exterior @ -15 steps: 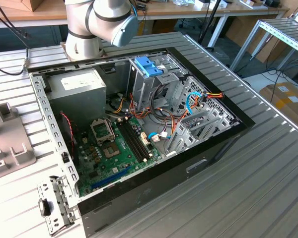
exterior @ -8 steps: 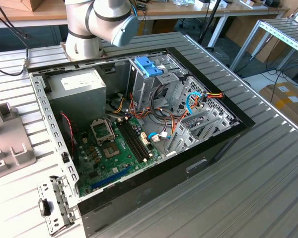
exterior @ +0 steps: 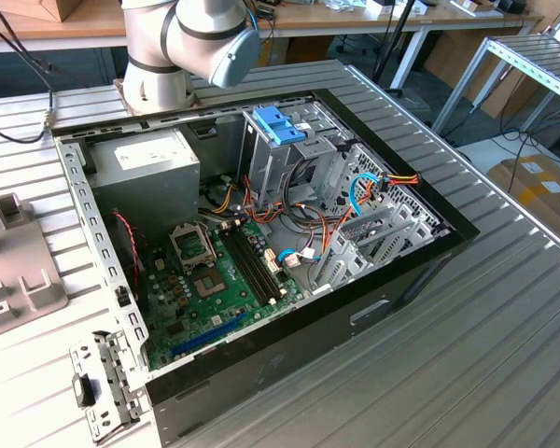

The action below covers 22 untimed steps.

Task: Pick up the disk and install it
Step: 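Reach for the disk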

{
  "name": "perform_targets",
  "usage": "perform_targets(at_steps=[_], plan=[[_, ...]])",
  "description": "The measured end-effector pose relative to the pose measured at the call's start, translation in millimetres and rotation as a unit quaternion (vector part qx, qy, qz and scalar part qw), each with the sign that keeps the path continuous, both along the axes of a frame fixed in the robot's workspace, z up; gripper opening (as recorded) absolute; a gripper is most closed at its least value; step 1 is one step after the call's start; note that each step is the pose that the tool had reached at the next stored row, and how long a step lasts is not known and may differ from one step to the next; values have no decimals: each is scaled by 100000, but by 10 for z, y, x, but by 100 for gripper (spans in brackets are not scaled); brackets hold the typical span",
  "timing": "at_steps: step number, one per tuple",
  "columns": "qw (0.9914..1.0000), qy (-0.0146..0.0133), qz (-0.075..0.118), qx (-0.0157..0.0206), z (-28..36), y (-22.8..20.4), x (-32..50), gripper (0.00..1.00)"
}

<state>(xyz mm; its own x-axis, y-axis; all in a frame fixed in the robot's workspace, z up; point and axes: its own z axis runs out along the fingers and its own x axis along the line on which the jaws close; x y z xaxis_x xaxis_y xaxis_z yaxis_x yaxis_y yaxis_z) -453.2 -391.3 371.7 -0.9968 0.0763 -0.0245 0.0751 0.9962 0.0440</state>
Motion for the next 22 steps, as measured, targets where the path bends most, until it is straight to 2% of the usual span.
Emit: perform_targets(at_steps=[3, 7, 14, 16, 22], plan=[[100000, 2, 3, -7, -11, 22, 17, 11], [100000, 0, 3, -35, -22, 106, 32, 11], [100000, 1, 3, -45, -36, 202, 44, 11], [100000, 3, 1, -52, -43, 241, 51, 11], [100000, 3, 1, -92, -60, 298, 74, 11]])
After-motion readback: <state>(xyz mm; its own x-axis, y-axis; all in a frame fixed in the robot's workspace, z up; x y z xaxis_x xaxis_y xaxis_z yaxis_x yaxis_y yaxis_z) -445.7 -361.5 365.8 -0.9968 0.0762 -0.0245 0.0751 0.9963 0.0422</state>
